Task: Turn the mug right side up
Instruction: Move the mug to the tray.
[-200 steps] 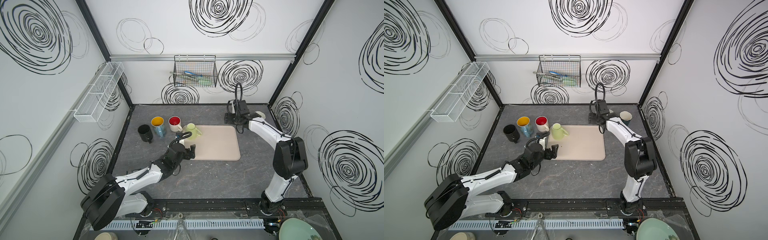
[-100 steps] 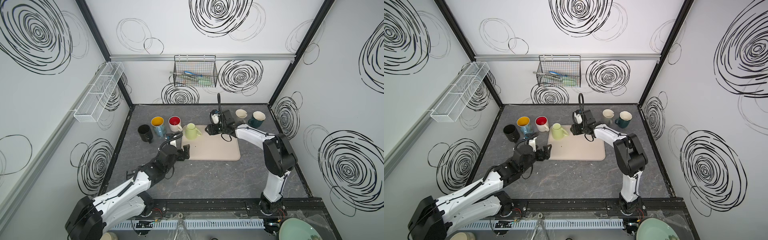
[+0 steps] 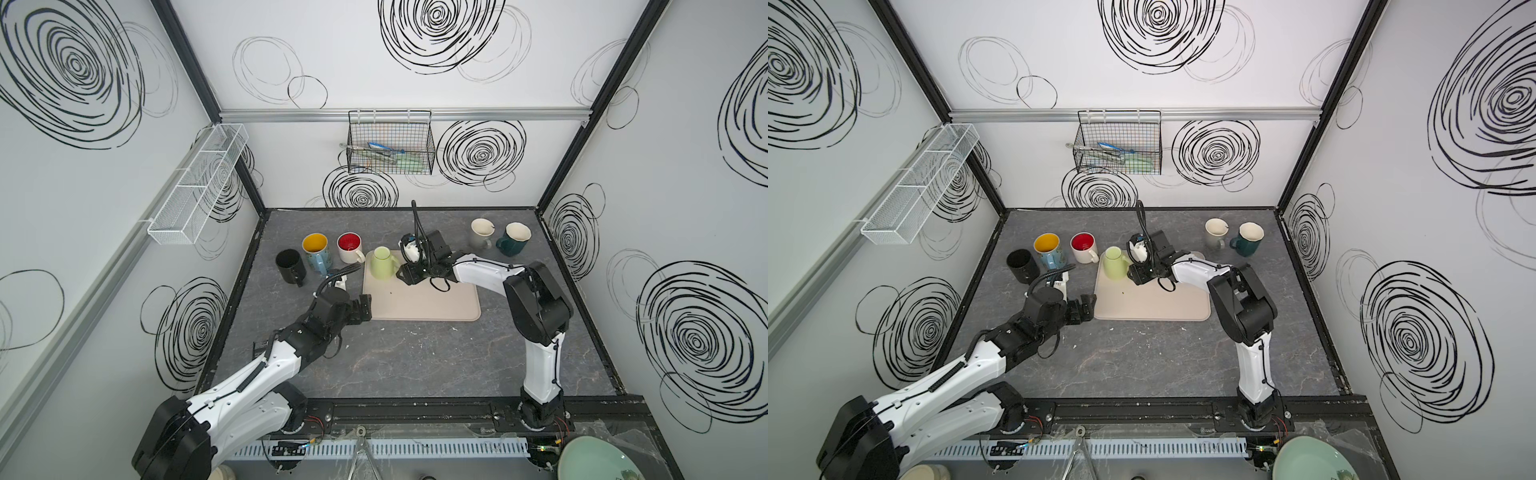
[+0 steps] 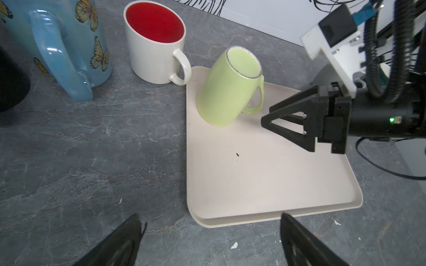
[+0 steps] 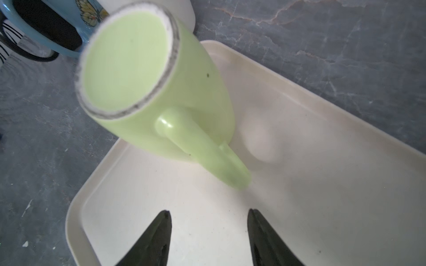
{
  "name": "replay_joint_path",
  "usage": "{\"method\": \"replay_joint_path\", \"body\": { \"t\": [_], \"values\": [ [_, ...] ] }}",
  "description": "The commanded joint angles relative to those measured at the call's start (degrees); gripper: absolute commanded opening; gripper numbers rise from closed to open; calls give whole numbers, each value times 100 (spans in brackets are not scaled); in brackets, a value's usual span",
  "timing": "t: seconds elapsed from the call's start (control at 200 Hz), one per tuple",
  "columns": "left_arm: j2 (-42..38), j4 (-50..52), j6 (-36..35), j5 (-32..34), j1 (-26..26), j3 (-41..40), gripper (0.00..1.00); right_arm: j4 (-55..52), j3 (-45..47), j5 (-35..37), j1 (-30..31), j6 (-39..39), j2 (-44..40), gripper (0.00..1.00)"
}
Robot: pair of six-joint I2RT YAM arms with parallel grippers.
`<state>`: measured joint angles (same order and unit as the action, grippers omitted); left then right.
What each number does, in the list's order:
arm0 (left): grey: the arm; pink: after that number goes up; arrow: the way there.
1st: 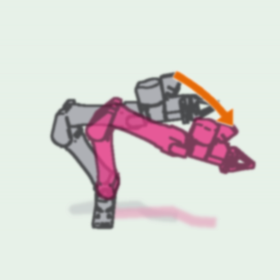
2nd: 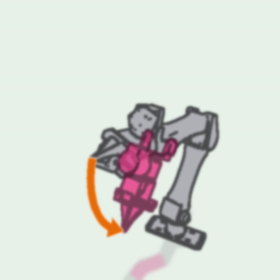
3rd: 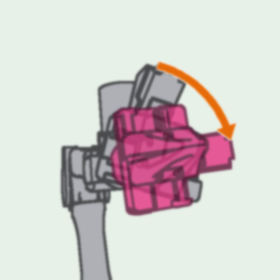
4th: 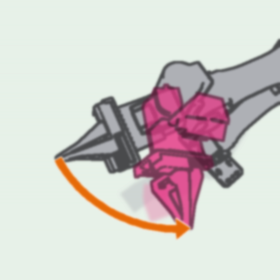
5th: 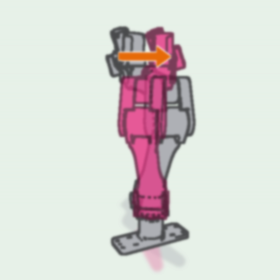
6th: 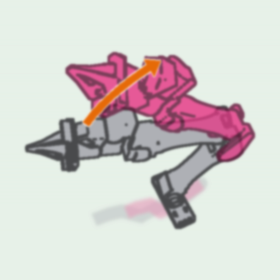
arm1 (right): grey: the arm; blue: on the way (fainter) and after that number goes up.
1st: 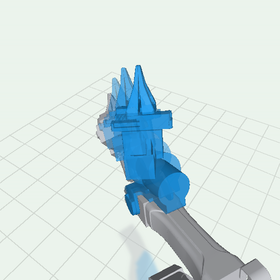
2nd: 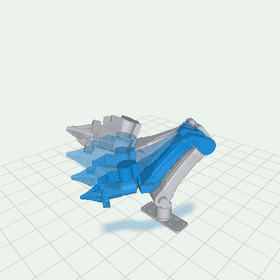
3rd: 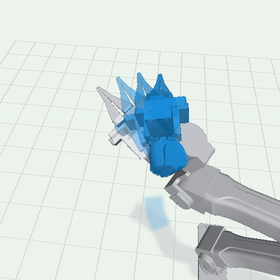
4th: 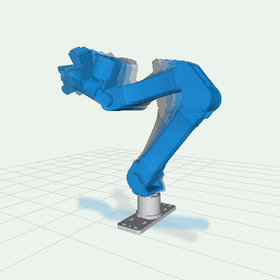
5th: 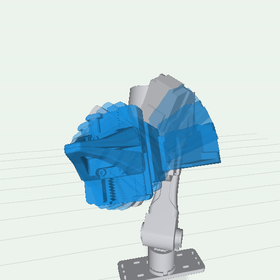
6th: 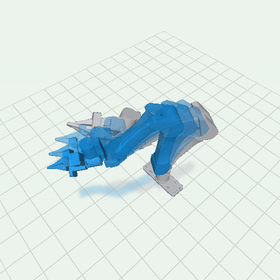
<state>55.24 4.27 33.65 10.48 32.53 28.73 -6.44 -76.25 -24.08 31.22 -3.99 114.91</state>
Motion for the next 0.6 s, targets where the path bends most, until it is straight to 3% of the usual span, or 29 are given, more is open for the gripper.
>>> {"method": "replay_joint_path", "body": {
  "t": [0.0,0.24,0.595],
  "values": [
    [73,-29,-69,-90,-54,185,96,90,-222,85,1,252,74,56],
    [192,-41,-92,-173,-86,227,96,261,-223,250,51,487,100,62],
    [190,45,-82,-310,-99,285,96,547,-402,-140,53,924,308,58]
  ]
}}
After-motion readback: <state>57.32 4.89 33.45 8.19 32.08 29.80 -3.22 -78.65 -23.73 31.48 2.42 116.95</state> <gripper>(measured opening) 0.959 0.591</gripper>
